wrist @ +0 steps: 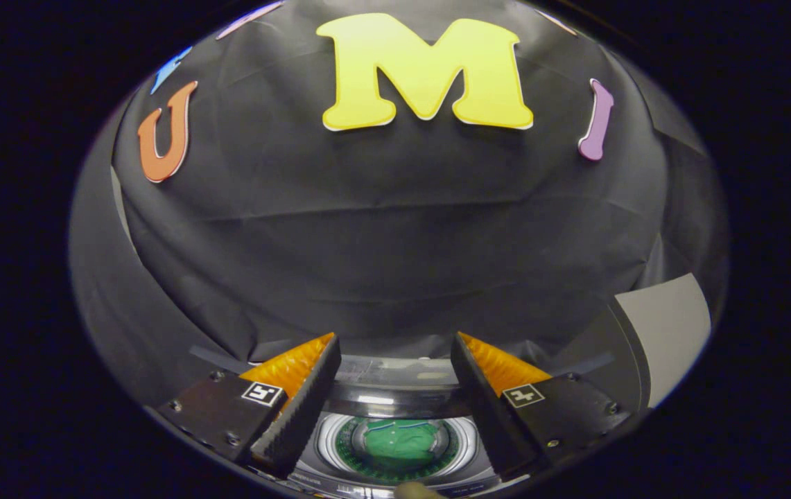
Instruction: Put the clothes into the washing machine and then close the washing machine lid.
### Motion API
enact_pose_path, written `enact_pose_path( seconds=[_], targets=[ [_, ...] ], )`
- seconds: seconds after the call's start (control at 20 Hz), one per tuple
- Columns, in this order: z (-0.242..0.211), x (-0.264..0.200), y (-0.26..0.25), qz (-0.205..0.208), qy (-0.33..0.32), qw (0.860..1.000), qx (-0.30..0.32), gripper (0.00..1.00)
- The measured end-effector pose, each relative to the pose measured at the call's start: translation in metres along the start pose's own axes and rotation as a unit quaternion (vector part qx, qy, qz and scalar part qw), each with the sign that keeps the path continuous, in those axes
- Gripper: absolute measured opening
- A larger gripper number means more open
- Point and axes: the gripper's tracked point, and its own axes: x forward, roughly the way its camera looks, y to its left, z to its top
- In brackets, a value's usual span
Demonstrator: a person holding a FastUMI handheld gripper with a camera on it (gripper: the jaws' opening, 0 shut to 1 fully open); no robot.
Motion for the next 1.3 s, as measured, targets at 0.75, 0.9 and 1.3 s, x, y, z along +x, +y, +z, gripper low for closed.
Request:
enact_pose_path(
  seconds=[0.75,0.9,1.3],
  targets=[
    [-0.086,-0.048,0.004,0.015,0.019,1.0,0.0,1.0],
    [-0.126,-0.055,0.006,0.022,0.054,0.998,-0.008,0.98],
    [-0.159,-0.065,0.009,0.027,0.08,0.996,-0.029,0.98]
  ],
)
